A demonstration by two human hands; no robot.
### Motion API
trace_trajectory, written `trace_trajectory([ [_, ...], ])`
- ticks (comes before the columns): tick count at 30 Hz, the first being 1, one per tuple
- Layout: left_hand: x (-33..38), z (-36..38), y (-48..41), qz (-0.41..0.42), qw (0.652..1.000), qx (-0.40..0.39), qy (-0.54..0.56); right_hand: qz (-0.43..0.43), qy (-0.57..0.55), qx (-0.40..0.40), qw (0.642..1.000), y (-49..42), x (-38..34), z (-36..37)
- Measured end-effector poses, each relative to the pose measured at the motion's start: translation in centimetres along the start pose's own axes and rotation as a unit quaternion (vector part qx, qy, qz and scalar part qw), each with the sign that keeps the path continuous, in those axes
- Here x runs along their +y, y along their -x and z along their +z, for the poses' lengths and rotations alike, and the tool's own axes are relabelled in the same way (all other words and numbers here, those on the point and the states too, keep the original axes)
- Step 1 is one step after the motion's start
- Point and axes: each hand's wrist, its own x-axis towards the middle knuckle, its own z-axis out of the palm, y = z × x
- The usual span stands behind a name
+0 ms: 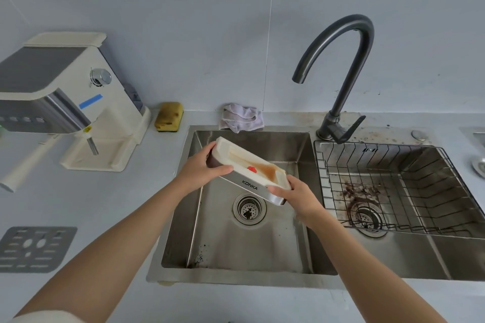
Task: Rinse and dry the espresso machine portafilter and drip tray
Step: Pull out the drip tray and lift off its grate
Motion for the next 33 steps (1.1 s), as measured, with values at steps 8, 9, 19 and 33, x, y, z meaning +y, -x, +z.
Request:
trace_trajectory([
  [8, 0.6, -0.2, -1.4, 0.010, 1.000, -0.002, -0.016, 0.047, -0.074, -0.017, 0.996, -0.3, 0.9, 0.9],
  [9, 0.7, -0.2, -1.7, 0.010, 1.000, -0.002, -0.015, 0.057, -0.083, -0.019, 0.995, -0.3, 1.1, 1.1],
  [19, 1.0, -0.2, -3.7, -0.008, 0.999, -0.023, -0.041, 0.167, -0.205, -0.017, 0.964, -0.7, 2.3, 3.1],
  [33, 1.5, 1.1, -4.6, -0.041, 0.990, 0.010, -0.131, 0.265, -0.244, -0.044, 0.932, -0.3, 1.8, 4.0],
])
